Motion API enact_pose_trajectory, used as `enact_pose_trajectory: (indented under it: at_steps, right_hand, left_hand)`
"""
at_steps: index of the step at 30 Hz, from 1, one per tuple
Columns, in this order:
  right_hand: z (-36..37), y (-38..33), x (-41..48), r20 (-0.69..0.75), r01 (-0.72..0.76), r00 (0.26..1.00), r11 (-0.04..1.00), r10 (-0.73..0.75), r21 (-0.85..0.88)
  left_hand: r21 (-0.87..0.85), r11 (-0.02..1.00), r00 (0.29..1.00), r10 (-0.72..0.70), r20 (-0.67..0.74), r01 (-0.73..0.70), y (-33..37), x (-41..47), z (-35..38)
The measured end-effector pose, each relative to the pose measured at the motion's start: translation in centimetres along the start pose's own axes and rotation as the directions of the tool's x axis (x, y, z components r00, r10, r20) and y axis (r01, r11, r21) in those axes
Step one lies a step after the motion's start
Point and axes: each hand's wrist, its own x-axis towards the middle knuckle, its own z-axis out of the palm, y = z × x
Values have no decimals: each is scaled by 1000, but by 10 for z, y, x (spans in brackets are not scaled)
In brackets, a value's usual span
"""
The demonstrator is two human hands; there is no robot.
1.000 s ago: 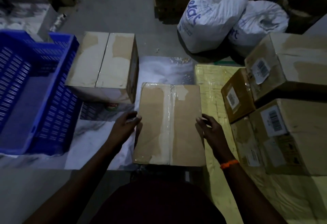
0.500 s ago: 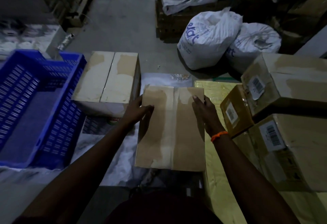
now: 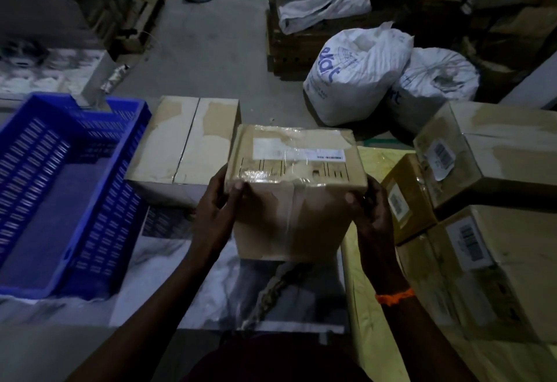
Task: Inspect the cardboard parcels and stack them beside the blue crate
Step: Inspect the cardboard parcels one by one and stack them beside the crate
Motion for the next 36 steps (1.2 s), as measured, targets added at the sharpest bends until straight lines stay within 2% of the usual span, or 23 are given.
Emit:
enact_pose_trajectory:
  at_steps: [6, 14, 17, 19, 22, 26, 28, 29, 31, 32, 34, 36]
  right_hand:
    - [-15, 12, -49, -2, -5, 1000, 999, 5, 32]
    - [-14, 13, -55, -37, 11, 999, 1000, -12, -27]
    - [-19, -1, -45, -65, 63, 995, 993, -69, -96]
    - [-22, -8, -38, -23, 120, 992, 984, -124, -131]
    - [-13, -14, -32, 134, 188, 977, 966, -165, -176]
    - [22, -24, -40, 335, 420, 886, 863, -321, -283]
    - [31, -14, -36, 348, 452, 877, 818, -333, -355]
    - [29, -2, -31, 305, 386, 910, 842, -281, -377]
    - [23, 12, -17, 173, 90, 985, 921, -25, -380]
    - [18, 16, -8, 148, -48, 982, 919, 114, -391]
    - [9, 21, 5, 194, -237, 927, 902, 321, -361]
    - [5, 26, 14, 258, -340, 876, 901, 408, -271]
  left_hand:
    - [-85, 995, 998, 57, -5, -57, -13, -36, -4]
    - [-60, 997, 998, 46, 40, -43, -4, -42, 4]
    - [-117, 993, 999, -9, 33, 13, -3, -52, 9]
    - [-176, 983, 998, -52, 44, 59, -8, -64, 5]
    - [-234, 966, 993, -118, 2, 115, -18, -81, -18]
    - [-140, 975, 984, -179, -21, 174, -33, -91, -57]
    - [-73, 980, 981, -187, -59, 183, -40, -98, -68]
    - [-40, 979, 976, -201, -90, 198, -44, -100, -73]
    - [42, 974, 965, -216, -148, 224, -51, -106, -81]
    - [107, 966, 960, -213, -182, 235, -57, -107, -85]
    - [208, 945, 955, -207, -211, 251, -66, -109, -89]
    - [126, 954, 949, -245, -197, 273, -65, -109, -87]
